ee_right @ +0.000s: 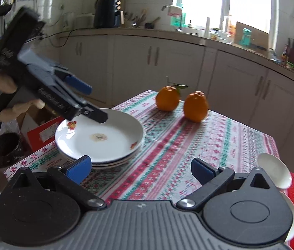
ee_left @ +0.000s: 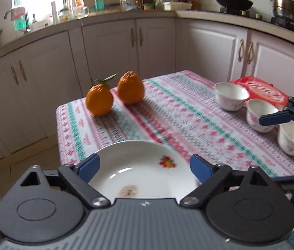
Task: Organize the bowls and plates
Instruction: 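Open the left gripper and withdraw it from the plate stack, then move the right gripper to a white bowl beside the red snack box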
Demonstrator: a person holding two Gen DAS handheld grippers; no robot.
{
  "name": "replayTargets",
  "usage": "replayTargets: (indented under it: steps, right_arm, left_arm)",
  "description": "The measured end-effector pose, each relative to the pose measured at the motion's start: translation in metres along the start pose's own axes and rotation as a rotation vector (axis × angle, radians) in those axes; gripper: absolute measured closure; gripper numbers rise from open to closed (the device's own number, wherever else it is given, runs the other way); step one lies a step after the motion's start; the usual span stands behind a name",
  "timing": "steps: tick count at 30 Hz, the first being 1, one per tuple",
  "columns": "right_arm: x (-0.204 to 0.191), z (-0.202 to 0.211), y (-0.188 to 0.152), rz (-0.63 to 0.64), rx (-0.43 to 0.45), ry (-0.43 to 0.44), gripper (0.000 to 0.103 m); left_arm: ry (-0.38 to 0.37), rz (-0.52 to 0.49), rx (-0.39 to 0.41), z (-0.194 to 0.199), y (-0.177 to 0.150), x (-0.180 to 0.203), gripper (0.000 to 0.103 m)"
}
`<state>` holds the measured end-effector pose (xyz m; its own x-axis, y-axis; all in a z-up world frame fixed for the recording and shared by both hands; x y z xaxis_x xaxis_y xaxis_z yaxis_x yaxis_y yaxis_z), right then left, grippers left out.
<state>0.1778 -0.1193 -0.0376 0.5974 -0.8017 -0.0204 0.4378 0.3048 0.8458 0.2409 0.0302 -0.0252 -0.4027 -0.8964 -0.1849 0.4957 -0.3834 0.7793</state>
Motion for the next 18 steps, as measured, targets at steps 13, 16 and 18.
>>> replayTargets:
  steps: [13, 16, 18]
  right_arm:
    - [0.061, 0.082, -0.055, -0.127, 0.018, -0.183, 0.0]
    - [0.079, 0.1, -0.069, -0.168, 0.022, -0.22, 0.0]
    - [0.089, 0.11, -0.078, -0.189, 0.022, -0.245, 0.0]
  left_arm:
    - [-0.101, -0.03, 0.175, 0.038, -0.006, 0.131, 0.003]
    - [-0.139, -0.054, 0.193, 0.036, -0.005, 0.161, 0.001]
    - [-0.175, -0.054, 0.197, 0.034, -0.004, 0.179, 0.001]
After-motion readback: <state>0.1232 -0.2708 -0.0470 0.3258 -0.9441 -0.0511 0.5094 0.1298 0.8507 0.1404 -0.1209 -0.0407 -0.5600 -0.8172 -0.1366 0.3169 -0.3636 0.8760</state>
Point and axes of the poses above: each gripper's, at about its wrist camera, not at the fingertips, and z roughly against the way its jaws point, x to its right, y to its top, the point moved 8 cm from there along -z, roughly the way its jaws point, and after that the axes turned 11 degrees about y, right-handed, at the moved point
